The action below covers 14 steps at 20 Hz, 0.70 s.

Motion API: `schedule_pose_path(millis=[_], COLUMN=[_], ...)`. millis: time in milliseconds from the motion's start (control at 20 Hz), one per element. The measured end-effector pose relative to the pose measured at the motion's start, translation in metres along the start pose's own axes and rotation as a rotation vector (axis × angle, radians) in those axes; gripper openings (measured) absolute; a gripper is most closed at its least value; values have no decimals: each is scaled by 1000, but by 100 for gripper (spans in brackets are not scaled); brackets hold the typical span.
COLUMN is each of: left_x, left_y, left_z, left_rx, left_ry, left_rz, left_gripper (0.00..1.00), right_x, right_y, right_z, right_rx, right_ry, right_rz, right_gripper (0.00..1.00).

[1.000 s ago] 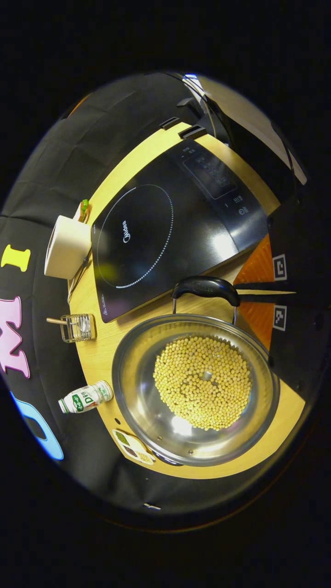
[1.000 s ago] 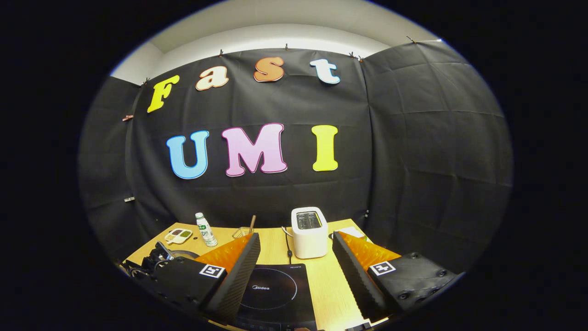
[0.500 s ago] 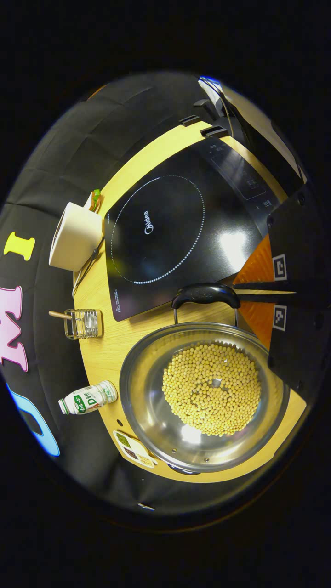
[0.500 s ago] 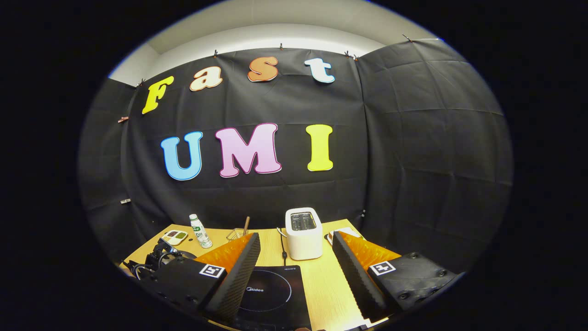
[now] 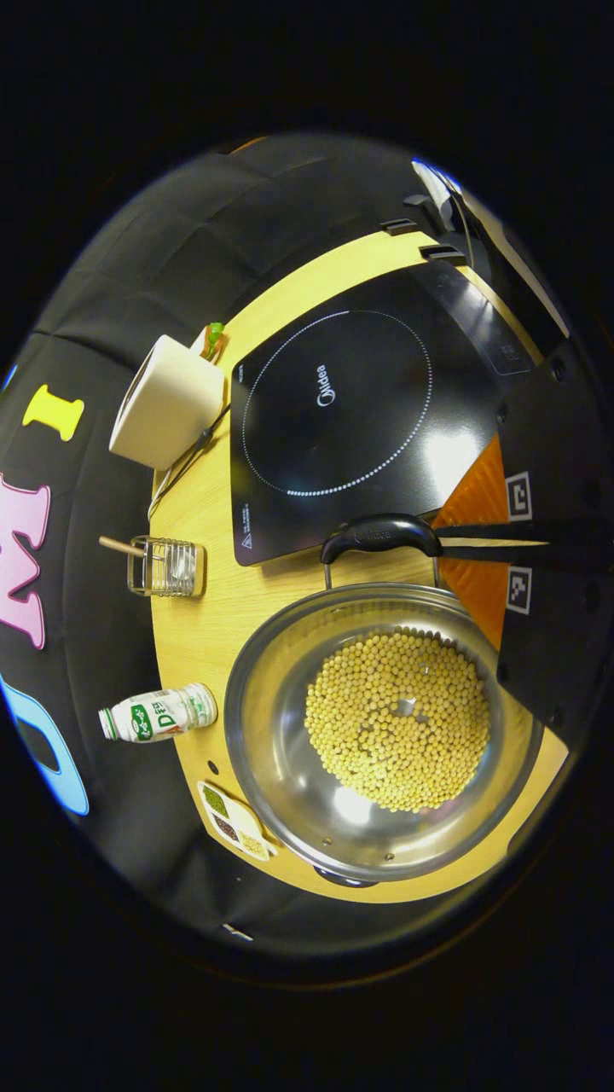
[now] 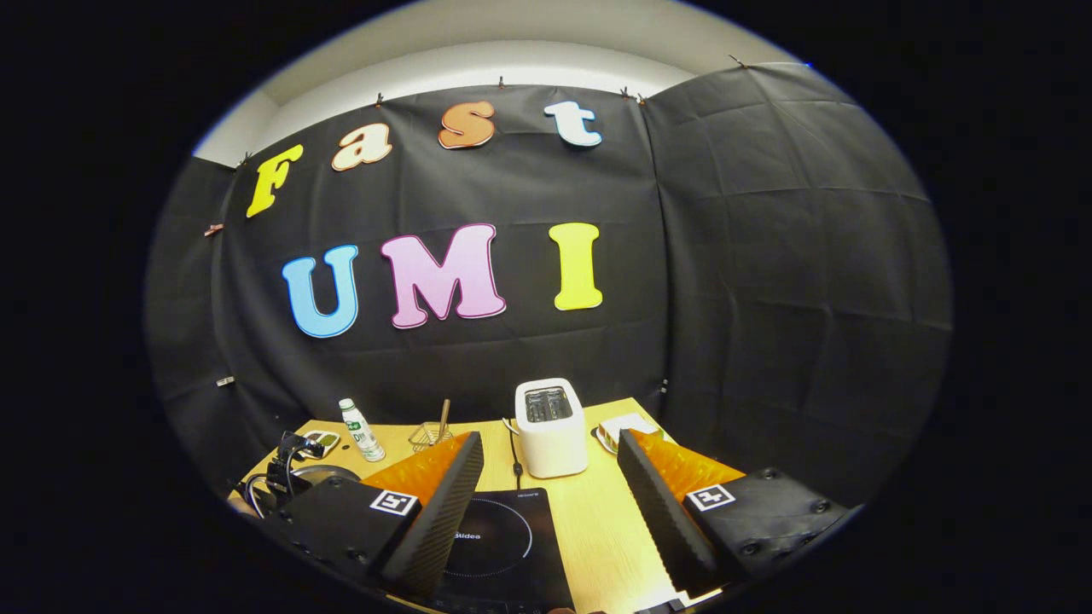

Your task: First push the handle of the pot to place it horizontally, then grasp the pot with both hands and set it on the induction cooktop.

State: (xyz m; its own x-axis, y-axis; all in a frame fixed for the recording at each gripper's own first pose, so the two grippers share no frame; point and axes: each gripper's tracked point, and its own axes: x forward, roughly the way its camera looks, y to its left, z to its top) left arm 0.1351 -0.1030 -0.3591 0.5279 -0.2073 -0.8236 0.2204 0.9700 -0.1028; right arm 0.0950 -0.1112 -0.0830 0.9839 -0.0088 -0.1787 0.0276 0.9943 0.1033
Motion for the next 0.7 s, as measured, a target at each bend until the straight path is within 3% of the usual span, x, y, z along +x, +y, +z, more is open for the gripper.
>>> schedule_pose_path(millis=[350, 700], left_x=[9, -27], left_y=[4, -10], left_z=[17, 16], left_rx=[-88, -106], left_ry=[-29, -113], left_rz=[32, 96], left_gripper=[5, 5], right_x=[24, 54], right_y=[2, 31], right_z=[-13, -49], right_rx=[12, 69], right_ry=[49, 163], right_rz=[51, 207], right_gripper=[99, 98])
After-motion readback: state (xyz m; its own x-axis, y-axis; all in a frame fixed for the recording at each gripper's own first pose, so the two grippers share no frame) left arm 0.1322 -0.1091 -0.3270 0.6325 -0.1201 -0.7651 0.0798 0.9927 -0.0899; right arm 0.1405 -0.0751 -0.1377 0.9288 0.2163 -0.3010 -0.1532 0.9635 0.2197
